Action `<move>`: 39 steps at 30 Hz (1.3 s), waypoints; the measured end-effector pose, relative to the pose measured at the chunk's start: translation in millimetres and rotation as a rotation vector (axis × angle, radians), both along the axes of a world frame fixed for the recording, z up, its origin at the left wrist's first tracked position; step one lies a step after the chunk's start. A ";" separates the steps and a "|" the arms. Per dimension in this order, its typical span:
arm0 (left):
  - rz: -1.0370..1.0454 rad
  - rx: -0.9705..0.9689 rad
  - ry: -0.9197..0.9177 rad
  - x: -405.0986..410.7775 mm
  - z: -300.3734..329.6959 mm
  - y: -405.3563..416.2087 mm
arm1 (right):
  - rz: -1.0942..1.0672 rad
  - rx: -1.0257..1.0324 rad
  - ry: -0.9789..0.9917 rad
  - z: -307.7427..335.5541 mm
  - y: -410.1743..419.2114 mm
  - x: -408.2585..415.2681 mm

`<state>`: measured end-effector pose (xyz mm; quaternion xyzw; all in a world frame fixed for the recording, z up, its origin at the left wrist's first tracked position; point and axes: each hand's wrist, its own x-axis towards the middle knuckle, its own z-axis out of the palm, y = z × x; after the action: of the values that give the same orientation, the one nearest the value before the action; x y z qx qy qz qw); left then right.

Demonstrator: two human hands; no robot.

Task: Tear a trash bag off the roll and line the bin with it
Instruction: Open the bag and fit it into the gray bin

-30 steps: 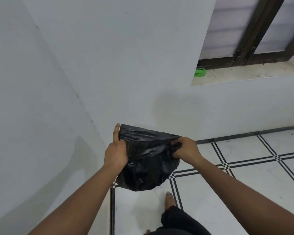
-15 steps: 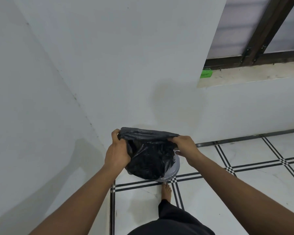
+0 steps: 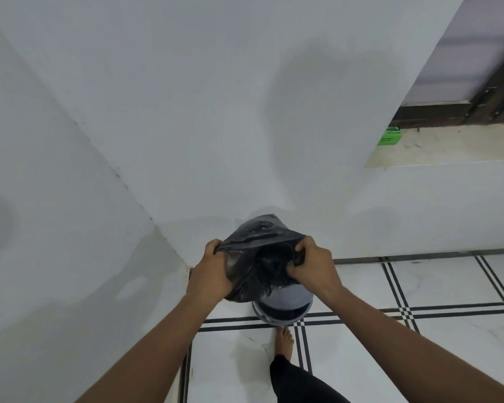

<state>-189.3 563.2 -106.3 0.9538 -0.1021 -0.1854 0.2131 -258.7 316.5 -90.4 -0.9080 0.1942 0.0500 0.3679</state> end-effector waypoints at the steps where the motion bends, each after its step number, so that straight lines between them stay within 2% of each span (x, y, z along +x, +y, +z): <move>1: -0.011 0.018 0.020 3.7 -2.6 -4.5 | -0.007 0.024 0.035 -2.9 -2.8 6.2; 4: -0.044 0.036 0.026 13.0 -11.9 -17.9 | -0.073 0.050 0.084 -19.5 -12.5 23.7; 9: -0.074 0.146 0.038 18.7 -35.0 -28.2 | -0.082 -0.077 0.202 -53.5 -27.3 34.0; 16: -0.199 0.311 0.208 8.7 -103.0 -34.1 | 0.197 -0.239 0.343 -119.5 -33.2 32.4; 19: -0.322 0.390 0.292 5.8 -151.8 -42.0 | 0.387 -0.335 0.477 -160.8 -34.3 32.2; 22: -0.438 0.436 0.451 2.5 -206.0 -55.8 | 0.491 -0.407 0.606 -214.9 -35.2 28.7; 25: -0.501 0.444 0.578 4.0 -265.7 -71.2 | 0.518 -0.351 0.757 -270.0 -40.0 30.3; 29: -0.452 0.439 0.652 24.8 -345.6 -87.7 | 0.360 -0.113 0.940 -342.6 -57.7 45.9; 31: -0.407 0.388 0.607 38.8 -377.7 -93.5 | 0.168 0.041 0.898 -369.4 -69.8 54.4; 34: -0.249 0.305 0.433 51.9 -418.8 -107.5 | -0.112 0.173 0.777 -423.6 -87.9 68.2; 36: -0.194 0.281 0.321 59.5 -434.3 -118.4 | -0.168 0.106 0.698 -452.9 -93.9 72.8; 39: -0.262 0.358 0.211 66.2 -459.7 -128.9 | -0.082 -0.220 0.439 -488.1 -97.4 71.2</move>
<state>-123.0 434.3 -566.0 0.9303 -0.1679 -0.3252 0.0243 -187.5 219.1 -578.5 -0.9013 0.3102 0.2098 0.2175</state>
